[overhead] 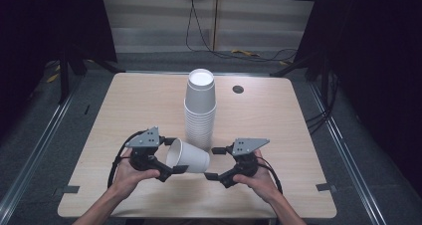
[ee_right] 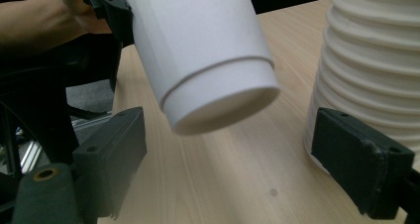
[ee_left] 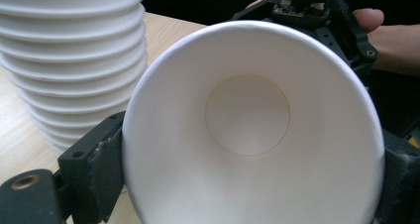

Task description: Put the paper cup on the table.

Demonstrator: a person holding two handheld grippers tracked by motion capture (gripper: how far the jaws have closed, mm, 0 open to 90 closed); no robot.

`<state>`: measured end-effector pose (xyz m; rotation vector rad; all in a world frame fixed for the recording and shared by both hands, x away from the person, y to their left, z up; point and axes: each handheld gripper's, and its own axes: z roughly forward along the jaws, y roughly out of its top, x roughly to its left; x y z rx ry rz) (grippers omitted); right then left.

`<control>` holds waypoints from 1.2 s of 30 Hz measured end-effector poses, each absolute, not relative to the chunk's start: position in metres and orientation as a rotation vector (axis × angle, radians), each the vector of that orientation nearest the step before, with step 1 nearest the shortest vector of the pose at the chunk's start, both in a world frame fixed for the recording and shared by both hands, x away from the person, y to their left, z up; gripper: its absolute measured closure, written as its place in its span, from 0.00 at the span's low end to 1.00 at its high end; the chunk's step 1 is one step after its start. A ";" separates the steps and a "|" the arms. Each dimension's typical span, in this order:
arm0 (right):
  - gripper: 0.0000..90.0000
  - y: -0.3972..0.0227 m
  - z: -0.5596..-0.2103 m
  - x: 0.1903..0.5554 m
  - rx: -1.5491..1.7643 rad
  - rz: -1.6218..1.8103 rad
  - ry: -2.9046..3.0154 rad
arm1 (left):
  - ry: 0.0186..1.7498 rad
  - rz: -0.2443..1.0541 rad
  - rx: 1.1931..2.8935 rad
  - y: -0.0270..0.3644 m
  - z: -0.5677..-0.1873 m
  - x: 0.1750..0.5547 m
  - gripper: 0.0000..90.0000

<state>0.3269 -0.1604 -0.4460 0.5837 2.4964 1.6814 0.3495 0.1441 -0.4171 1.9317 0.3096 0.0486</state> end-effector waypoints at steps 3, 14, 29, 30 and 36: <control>0.15 -0.165 -0.445 0.325 0.604 1.658 2.477 | 0.317 0.060 1.944 0.147 -0.415 0.350 0.10; 0.15 -0.182 -0.449 0.322 0.676 1.646 2.413 | 0.357 0.065 2.026 0.152 -0.419 0.355 0.10; 0.15 -0.191 -0.455 0.329 0.735 1.634 2.383 | 0.441 0.076 2.075 0.168 -0.419 0.371 0.10; 0.15 -0.192 -0.455 0.329 0.738 1.634 2.378 | 0.450 0.080 2.071 0.170 -0.419 0.372 0.09; 0.15 -0.197 -0.451 0.327 0.755 1.633 2.341 | 0.517 0.112 2.073 0.182 -0.419 0.378 0.09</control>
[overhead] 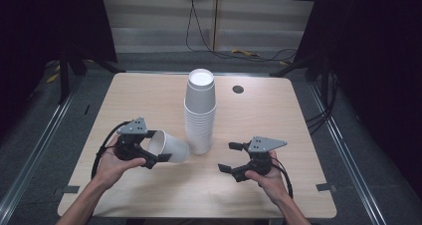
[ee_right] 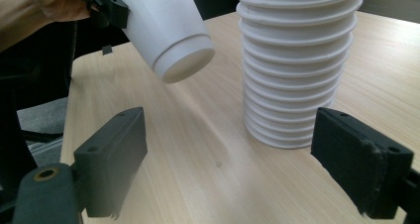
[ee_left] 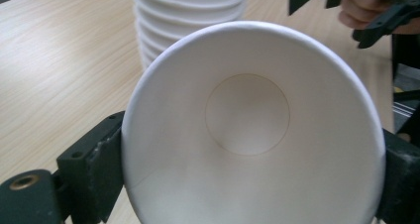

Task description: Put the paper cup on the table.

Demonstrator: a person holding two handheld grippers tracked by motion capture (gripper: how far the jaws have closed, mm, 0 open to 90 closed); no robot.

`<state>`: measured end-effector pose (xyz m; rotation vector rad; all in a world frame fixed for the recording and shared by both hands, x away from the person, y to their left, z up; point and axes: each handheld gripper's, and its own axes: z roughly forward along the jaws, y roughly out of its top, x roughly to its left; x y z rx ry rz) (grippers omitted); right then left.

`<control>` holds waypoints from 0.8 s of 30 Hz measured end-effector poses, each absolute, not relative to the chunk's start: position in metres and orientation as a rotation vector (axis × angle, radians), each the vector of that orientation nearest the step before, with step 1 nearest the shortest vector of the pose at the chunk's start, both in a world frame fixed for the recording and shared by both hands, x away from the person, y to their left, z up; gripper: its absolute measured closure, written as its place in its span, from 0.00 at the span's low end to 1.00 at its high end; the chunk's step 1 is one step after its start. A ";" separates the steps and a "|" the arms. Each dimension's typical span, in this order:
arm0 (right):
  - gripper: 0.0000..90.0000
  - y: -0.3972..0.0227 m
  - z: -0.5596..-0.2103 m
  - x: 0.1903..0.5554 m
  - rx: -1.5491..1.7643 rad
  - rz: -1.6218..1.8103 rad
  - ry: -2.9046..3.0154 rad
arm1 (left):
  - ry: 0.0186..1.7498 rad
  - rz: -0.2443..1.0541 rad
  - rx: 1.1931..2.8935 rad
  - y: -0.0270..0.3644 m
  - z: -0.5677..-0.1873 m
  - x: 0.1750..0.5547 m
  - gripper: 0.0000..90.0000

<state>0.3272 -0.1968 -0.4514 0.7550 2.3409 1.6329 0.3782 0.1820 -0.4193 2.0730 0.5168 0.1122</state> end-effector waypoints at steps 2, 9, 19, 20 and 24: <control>0.16 -0.198 -0.452 0.327 0.765 1.620 2.342 | 0.567 0.155 2.076 0.186 -0.421 0.381 0.09; 0.16 -0.199 -0.451 0.328 0.789 1.601 2.332 | 0.651 0.221 2.093 0.196 -0.423 0.384 0.09; 0.16 -0.209 -0.449 0.319 0.819 1.581 2.308 | 0.720 0.287 2.130 0.205 -0.411 0.391 0.09; 0.16 -0.211 -0.450 0.319 0.822 1.582 2.302 | 0.735 0.285 2.136 0.206 -0.410 0.393 0.09; 0.16 -0.214 -0.450 0.321 0.835 1.586 2.294 | 0.763 0.296 2.157 0.208 -0.410 0.402 0.09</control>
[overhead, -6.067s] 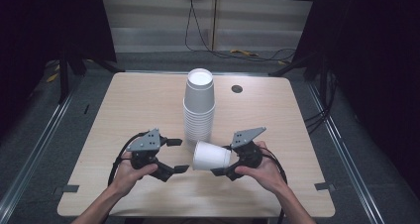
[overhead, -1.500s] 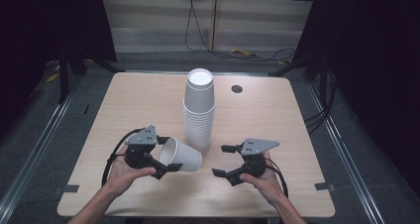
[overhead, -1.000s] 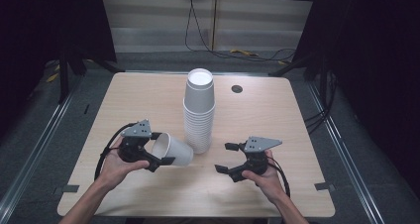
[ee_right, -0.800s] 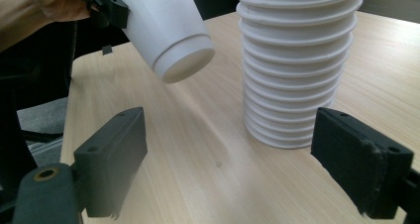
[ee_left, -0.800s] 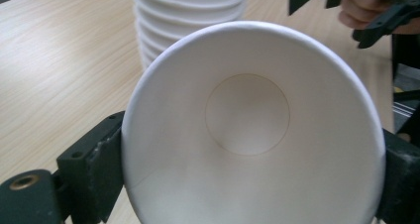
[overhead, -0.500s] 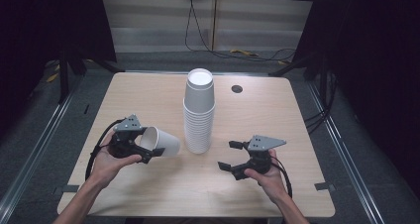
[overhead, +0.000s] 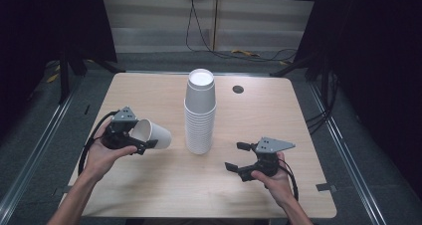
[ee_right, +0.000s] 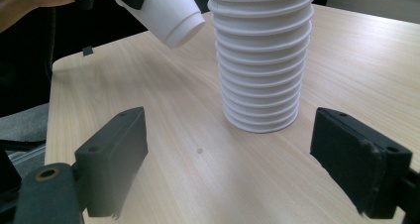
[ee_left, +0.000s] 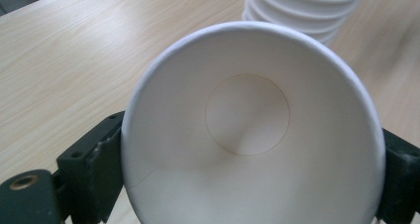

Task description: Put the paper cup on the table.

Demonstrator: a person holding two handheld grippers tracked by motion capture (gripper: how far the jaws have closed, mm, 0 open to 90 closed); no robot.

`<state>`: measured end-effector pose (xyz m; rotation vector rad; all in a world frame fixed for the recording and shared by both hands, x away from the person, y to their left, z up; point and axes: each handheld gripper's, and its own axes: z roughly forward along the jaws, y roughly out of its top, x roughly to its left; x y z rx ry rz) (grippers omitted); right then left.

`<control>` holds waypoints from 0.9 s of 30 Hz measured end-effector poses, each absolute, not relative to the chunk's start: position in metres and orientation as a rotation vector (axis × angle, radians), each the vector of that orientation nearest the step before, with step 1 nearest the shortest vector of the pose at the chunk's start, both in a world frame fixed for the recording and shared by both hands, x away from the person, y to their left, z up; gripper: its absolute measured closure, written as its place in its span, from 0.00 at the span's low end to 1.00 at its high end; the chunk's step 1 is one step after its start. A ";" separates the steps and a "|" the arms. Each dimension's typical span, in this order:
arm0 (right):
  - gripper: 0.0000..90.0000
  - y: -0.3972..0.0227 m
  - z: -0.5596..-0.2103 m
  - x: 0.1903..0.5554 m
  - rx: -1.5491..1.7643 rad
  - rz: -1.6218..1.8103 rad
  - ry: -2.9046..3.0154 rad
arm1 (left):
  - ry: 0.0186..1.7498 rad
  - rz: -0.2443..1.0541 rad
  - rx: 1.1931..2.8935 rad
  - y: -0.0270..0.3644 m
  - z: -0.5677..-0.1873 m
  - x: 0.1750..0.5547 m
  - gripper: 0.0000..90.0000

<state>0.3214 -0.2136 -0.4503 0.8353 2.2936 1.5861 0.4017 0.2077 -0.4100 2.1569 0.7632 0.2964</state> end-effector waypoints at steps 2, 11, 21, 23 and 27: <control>0.16 -0.213 -0.450 0.321 0.838 1.584 2.295 | 0.774 0.302 2.182 0.208 -0.413 0.407 0.09; 0.16 -0.212 -0.452 0.323 0.839 1.582 2.303 | 0.836 0.292 2.280 0.204 -0.422 0.429 0.09; 0.16 -0.212 -0.452 0.323 0.836 1.580 2.314 | 0.852 0.321 2.389 0.188 -0.419 0.444 0.09; 0.16 -0.213 -0.453 0.324 0.833 1.581 2.314 | 0.843 0.309 2.400 0.187 -0.418 0.447 0.09; 0.16 -0.213 -0.453 0.324 0.842 1.577 2.318 | 0.848 0.313 2.441 0.181 -0.421 0.452 0.09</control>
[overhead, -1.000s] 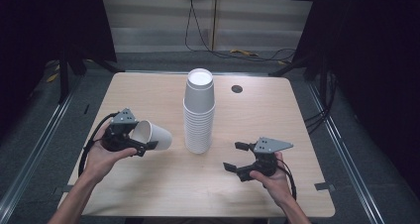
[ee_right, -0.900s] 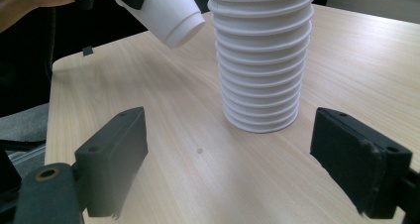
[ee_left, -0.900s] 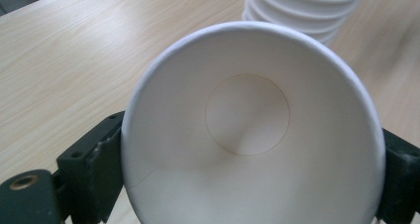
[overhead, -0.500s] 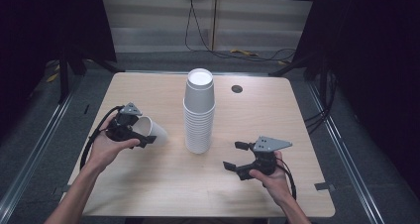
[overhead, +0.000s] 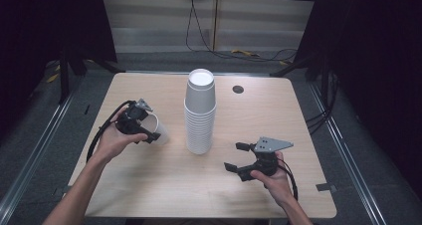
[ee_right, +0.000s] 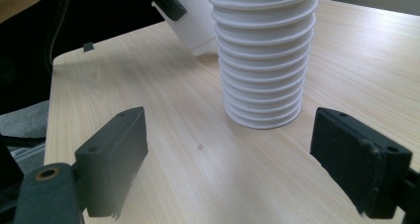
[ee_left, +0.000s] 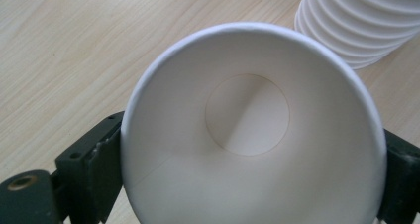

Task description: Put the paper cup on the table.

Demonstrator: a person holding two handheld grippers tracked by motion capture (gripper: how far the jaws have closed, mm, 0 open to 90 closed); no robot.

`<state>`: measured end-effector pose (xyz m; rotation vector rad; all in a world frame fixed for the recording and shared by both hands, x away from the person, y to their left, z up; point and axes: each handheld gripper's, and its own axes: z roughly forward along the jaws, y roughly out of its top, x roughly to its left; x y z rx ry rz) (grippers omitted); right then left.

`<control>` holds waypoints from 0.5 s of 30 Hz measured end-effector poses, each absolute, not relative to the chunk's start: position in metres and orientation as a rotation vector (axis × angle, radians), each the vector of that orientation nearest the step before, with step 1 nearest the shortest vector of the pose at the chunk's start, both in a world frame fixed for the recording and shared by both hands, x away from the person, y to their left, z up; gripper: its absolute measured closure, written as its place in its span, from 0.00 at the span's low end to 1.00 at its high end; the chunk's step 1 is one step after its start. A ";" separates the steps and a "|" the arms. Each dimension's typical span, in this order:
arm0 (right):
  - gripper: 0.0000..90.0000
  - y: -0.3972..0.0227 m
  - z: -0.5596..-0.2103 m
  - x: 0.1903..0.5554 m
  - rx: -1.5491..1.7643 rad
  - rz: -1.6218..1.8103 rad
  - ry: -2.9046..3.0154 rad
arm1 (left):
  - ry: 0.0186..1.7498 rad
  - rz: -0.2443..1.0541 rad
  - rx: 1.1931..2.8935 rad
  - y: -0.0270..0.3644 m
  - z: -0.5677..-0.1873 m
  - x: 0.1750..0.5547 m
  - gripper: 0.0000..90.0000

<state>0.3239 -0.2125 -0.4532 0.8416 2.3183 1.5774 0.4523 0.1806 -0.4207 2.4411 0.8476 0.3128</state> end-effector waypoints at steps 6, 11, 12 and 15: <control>0.16 -0.212 -0.453 0.323 0.835 1.572 2.324 | 0.876 0.318 2.454 0.174 -0.426 0.462 0.09; 0.16 -0.212 -0.454 0.324 0.836 1.577 2.329 | 0.871 0.328 2.464 0.170 -0.430 0.465 0.08; 0.16 -0.212 -0.454 0.324 0.836 1.577 2.329 | 0.871 0.328 2.464 0.170 -0.430 0.465 0.07; 0.16 -0.212 -0.455 0.324 0.841 1.576 2.337 | 0.862 0.344 2.469 0.167 -0.431 0.466 0.07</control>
